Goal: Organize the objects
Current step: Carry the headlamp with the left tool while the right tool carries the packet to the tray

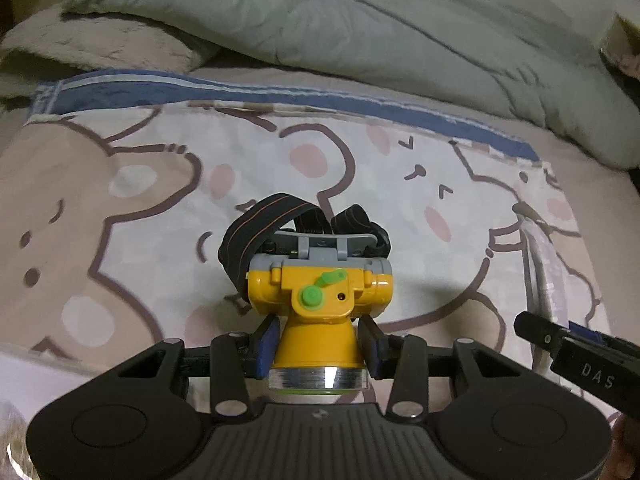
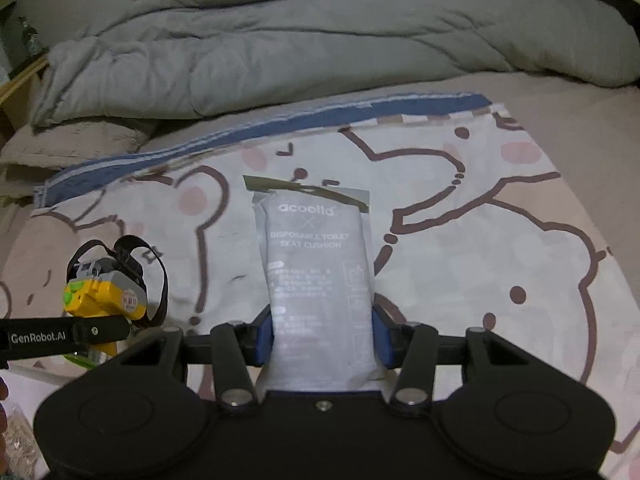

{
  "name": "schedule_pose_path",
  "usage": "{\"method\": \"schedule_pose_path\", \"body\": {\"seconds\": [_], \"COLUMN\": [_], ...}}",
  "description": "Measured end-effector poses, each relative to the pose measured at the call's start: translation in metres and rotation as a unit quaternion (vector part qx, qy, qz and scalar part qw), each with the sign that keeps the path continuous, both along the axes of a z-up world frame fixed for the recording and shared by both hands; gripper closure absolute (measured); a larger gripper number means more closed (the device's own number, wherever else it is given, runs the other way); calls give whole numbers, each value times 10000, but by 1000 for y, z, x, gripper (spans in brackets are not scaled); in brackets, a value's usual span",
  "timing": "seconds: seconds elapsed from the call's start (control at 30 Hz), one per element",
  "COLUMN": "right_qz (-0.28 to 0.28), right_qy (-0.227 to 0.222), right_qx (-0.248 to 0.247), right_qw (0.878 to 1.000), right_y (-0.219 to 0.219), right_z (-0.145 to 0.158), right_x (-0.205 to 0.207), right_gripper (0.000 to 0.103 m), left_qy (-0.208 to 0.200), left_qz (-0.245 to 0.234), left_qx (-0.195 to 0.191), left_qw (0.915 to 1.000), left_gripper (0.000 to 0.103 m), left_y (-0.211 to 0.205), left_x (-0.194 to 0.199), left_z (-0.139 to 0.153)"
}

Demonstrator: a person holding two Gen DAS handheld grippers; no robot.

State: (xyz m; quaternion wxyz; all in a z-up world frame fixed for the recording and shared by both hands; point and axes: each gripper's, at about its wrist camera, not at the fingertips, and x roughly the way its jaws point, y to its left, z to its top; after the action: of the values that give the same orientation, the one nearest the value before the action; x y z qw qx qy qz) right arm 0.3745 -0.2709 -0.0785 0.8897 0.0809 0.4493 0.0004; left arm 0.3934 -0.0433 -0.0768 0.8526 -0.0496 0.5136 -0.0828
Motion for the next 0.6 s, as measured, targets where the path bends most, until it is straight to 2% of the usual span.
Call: {"method": "schedule_pose_path", "body": {"seconds": [0.3,0.6], "right_qz": [251,472], "right_qy": [-315,-464], "right_qx": [-4,175], "right_qw": [9992,9977], "right_y": [25,57], "right_z": [25,31], "right_x": [-47,-77], "right_gripper": [53,53], "left_qy": [-315,-551], "left_qz": [151,253], "left_qx": [-127,-151], "left_qw": [9993,9980], "left_gripper": [59,59], "left_y": [33,74], "left_x": [-55,-90], "left_z": [27,36]}}
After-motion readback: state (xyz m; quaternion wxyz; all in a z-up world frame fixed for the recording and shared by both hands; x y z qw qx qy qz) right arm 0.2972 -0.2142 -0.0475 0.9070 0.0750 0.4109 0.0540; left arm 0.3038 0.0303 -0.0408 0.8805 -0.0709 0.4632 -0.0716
